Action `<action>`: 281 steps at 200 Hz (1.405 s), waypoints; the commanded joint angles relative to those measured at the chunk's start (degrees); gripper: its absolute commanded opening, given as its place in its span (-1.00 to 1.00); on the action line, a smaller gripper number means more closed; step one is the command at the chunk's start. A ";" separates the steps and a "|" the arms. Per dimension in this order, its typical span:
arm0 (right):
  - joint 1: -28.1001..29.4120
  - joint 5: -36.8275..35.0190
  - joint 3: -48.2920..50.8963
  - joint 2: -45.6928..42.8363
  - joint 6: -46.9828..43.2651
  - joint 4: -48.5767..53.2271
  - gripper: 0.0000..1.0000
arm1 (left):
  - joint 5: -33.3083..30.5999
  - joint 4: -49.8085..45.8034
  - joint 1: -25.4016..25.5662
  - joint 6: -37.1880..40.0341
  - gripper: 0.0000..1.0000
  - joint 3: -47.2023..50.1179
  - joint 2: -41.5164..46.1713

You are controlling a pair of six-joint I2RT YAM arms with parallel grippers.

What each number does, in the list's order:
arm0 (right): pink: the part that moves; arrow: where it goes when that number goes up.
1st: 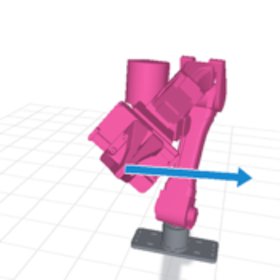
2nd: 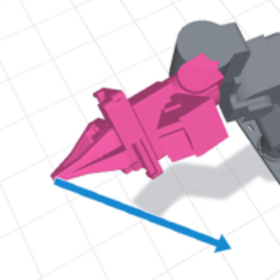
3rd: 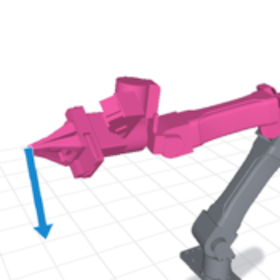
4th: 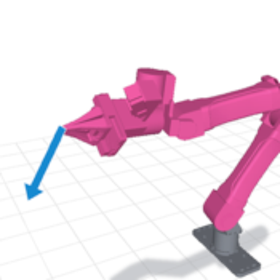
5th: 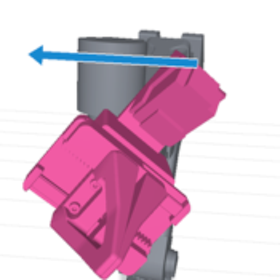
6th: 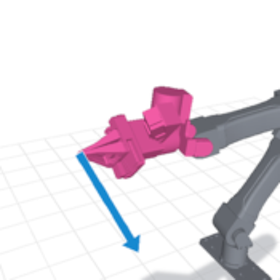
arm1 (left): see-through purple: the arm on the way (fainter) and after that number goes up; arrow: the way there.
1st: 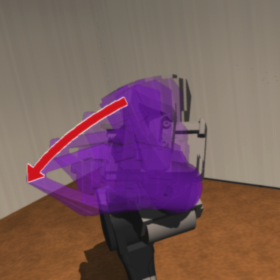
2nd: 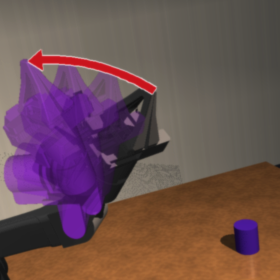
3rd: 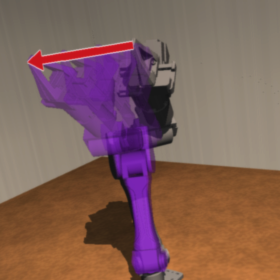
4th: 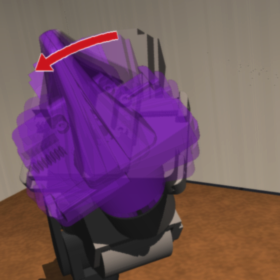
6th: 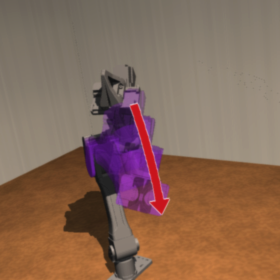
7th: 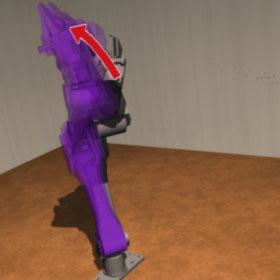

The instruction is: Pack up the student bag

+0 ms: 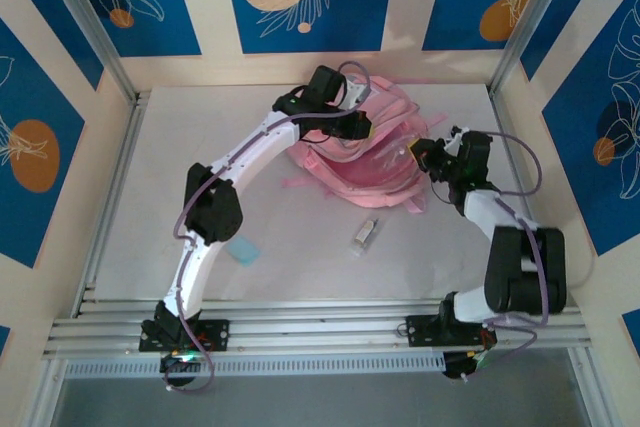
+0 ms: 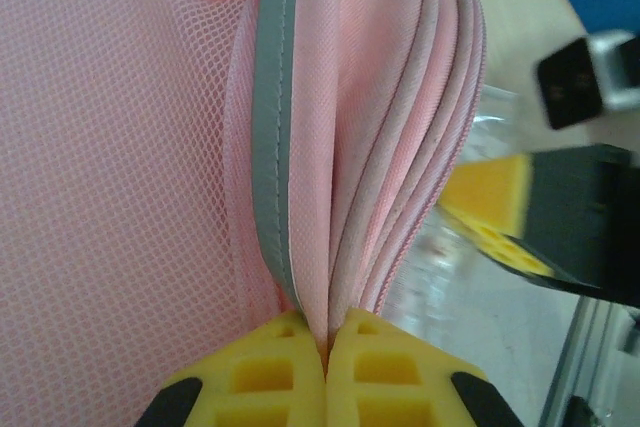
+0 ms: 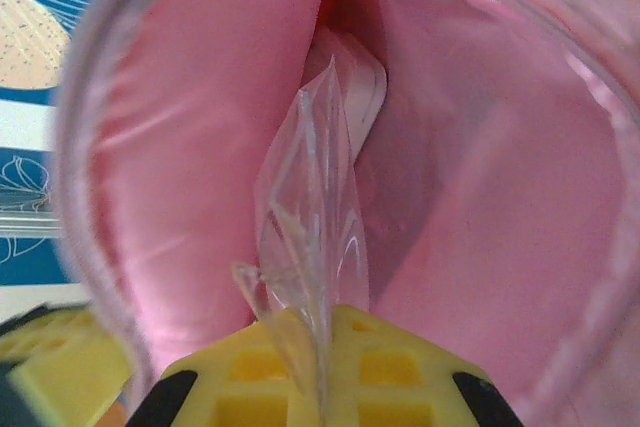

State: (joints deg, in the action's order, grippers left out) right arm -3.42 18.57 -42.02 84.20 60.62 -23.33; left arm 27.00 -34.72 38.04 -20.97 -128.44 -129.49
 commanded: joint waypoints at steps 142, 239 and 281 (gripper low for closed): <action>17.13 -5.75 -30.22 39.54 17.17 -19.17 -0.61 | 5.62 17.00 -0.25 -9.33 -1.00 9.29 11.51; 10.40 -5.27 -14.73 10.21 1.80 17.04 0.11 | 4.09 22.65 -1.10 -11.42 -1.00 13.28 9.96; 9.27 -12.63 -8.45 -4.41 -8.53 34.99 0.20 | 4.35 23.89 -1.21 -11.95 -0.83 16.65 10.94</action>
State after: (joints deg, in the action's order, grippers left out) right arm 5.30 10.85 -53.41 87.05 60.80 -3.07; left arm 29.69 -15.79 37.12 -32.71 -112.90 -122.45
